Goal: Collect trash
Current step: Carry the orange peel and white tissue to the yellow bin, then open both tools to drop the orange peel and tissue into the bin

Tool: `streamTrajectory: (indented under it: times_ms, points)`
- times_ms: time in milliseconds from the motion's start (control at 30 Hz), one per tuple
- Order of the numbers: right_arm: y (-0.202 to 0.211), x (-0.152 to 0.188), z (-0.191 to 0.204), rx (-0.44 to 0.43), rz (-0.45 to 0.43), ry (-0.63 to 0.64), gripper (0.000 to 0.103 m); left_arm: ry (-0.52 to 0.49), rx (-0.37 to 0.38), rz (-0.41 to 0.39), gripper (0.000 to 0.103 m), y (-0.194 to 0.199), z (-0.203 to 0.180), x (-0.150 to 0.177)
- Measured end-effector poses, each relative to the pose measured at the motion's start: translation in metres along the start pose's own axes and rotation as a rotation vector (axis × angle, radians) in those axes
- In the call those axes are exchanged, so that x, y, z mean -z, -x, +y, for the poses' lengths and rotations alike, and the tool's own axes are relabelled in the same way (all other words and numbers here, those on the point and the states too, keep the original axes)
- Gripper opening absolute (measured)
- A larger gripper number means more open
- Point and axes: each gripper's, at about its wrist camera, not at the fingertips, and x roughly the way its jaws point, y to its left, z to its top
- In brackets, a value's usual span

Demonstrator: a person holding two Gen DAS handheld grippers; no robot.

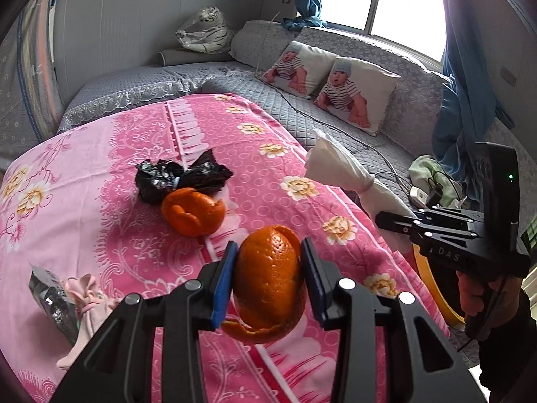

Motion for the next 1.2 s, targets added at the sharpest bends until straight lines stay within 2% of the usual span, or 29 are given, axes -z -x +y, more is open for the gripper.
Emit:
streamTrajectory:
  times_ms: [367,867,1200]
  points:
    - [0.027,0.030,-0.069,0.099,0.001,-0.115,0.013,-0.094,0.106,0.050,0.036,-0.035,-0.073,-0.004]
    - [0.074,0.089,-0.160,0.265,0.013,-0.293,0.013,-0.275,0.259,0.132,0.037,-0.081,-0.197,0.003]
    - [0.091,0.124,-0.195,0.317,0.036,-0.384,0.013,-0.318,0.310,0.187,0.037,-0.105,-0.244,0.012]
